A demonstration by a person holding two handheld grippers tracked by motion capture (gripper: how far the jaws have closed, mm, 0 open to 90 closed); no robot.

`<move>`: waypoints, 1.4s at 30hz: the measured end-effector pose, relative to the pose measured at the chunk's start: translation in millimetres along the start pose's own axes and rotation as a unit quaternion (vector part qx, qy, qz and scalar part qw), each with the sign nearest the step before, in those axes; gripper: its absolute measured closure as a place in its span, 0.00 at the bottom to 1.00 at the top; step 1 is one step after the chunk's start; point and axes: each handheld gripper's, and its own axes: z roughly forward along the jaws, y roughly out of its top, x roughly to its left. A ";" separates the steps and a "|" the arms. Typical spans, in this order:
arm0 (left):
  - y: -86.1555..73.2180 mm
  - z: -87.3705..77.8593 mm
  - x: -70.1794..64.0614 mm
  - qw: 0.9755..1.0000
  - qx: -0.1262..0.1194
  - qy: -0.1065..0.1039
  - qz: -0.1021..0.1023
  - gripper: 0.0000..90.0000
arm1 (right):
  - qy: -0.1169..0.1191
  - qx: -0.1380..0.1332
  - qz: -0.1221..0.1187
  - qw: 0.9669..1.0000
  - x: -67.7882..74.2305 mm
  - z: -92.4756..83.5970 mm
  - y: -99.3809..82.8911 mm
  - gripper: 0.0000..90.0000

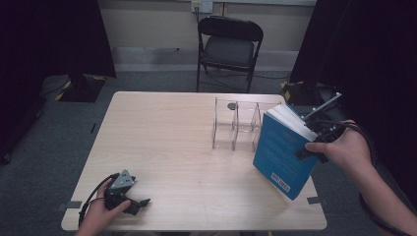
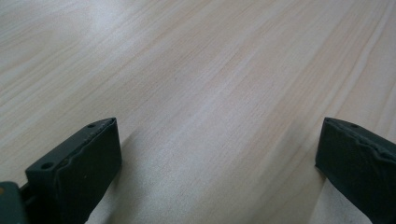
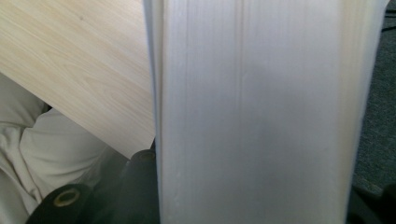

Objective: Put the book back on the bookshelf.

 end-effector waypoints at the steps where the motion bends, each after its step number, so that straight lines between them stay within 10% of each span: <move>1: 0.1 0.0 0.2 1.000 0.000 0.000 0.002 0.00 | 0.001 0.003 0.001 1.000 -1.6 -0.1 -0.2 0.69; 42: 0.1 -0.1 0.5 1.000 0.001 0.001 0.004 0.00 | -0.027 0.009 0.065 0.997 -26.6 13.4 23.4 0.69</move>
